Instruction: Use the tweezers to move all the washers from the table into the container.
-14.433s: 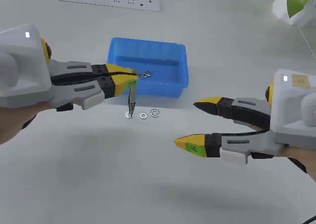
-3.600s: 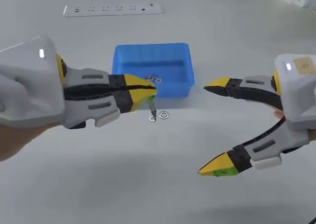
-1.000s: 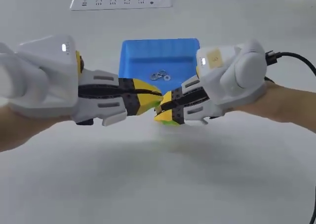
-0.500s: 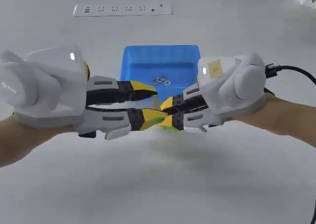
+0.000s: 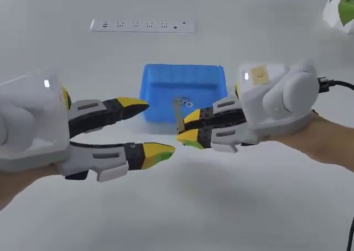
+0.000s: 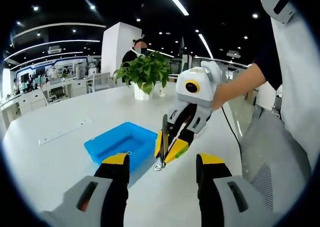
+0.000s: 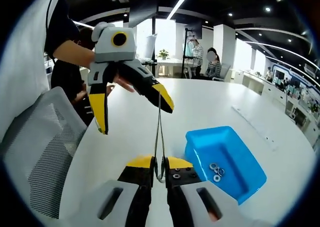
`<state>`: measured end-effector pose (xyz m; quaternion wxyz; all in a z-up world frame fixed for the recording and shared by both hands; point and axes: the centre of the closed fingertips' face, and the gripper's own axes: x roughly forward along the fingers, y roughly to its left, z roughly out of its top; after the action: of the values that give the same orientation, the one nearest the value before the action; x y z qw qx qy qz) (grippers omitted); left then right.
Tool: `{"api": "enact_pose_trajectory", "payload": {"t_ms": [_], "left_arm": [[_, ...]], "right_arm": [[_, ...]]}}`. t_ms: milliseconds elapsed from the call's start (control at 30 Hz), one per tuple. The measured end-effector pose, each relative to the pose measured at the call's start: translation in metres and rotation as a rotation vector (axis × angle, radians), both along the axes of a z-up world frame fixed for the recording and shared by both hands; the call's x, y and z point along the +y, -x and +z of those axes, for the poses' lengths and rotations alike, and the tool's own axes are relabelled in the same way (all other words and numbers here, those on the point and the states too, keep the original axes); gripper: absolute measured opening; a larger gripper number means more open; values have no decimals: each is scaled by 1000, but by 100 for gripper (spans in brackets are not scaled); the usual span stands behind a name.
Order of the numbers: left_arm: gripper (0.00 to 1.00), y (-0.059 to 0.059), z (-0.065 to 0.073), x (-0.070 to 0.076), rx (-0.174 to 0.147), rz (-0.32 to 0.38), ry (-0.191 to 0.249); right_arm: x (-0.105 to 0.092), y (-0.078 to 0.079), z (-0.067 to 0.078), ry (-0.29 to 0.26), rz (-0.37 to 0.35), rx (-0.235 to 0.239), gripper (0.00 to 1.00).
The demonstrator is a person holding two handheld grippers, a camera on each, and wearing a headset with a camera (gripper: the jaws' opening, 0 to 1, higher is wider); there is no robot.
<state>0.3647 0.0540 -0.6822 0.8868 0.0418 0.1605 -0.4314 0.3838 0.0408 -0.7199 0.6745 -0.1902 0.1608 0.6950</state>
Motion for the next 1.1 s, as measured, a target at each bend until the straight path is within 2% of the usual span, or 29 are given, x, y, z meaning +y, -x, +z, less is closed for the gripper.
{"api": "enact_pose_trajectory", "payload": {"t_ms": [100,233,367,467,633,733,867,933,1100], "left_arm": [[65,5,-1,3,11,15,10],[69,14,-3,7,10,22,8],[78,23,-4,13,39,36,35],[83,29,-7,18,52,45,40],[94,33,-12,25,62,82,47],[99,35,-18,28,83,104,45],[99,36,-23,32,88,118,37],[99,35,-22,34,92,131,50],[99,34,-23,37,91,150,56]], "right_arm": [[2,-2,8,-8,-5,-9,9],[2,-6,17,-6,-9,-26,9],[3,-9,31,-24,-21,-30,9],[3,-14,41,-38,-30,-36,9],[4,-31,57,-50,-43,-65,9],[6,-43,62,-54,-47,-83,9],[8,-62,64,-55,-61,-96,9],[10,-71,62,-54,-69,-101,9],[17,-92,55,-78,-88,-78,9]]}}
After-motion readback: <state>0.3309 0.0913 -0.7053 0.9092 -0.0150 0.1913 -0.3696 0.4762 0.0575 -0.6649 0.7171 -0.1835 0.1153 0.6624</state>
